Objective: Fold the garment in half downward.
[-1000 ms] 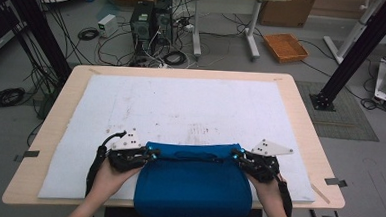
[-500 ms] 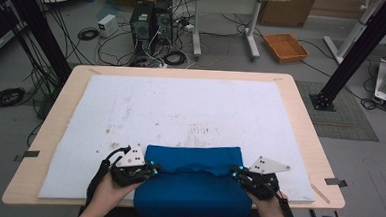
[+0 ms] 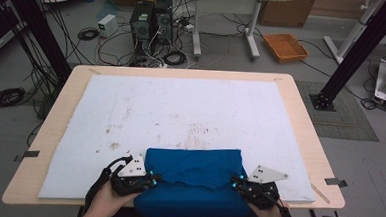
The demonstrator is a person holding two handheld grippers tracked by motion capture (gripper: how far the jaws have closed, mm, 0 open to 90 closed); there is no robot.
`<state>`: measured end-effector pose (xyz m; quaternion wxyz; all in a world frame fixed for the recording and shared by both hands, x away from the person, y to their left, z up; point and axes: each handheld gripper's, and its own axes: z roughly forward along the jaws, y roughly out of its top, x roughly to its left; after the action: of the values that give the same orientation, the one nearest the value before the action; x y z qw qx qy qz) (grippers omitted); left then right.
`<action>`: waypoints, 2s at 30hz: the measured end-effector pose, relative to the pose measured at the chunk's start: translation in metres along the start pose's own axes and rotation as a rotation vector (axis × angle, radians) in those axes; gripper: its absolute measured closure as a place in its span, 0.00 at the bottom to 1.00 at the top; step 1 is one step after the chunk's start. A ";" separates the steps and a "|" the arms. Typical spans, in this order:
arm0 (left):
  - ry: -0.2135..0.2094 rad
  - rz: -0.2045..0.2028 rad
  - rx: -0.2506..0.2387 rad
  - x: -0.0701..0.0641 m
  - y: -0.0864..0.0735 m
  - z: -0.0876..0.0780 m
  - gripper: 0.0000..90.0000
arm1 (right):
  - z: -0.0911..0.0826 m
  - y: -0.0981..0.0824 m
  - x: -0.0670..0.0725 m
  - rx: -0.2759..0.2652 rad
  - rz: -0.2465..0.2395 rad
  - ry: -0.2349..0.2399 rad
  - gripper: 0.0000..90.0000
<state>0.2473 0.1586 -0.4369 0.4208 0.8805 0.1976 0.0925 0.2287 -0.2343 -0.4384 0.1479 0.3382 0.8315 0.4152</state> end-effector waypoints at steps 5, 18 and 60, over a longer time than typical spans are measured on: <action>0.036 -0.015 -0.046 0.001 0.007 -0.007 0.78 | -0.006 0.007 -0.010 -0.043 0.018 -0.035 0.85; 0.242 -0.349 -0.160 0.082 0.011 -0.003 0.60 | 0.025 0.043 -0.072 -0.114 0.244 -0.142 0.64; 0.183 -0.374 -0.153 0.085 -0.003 0.006 0.96 | 0.038 0.031 -0.081 -0.070 0.256 -0.062 0.92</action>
<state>0.3251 0.1922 -0.4428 0.4767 0.7818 0.3874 0.1071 0.3207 -0.2541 -0.4403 0.1309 0.4488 0.7616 0.4487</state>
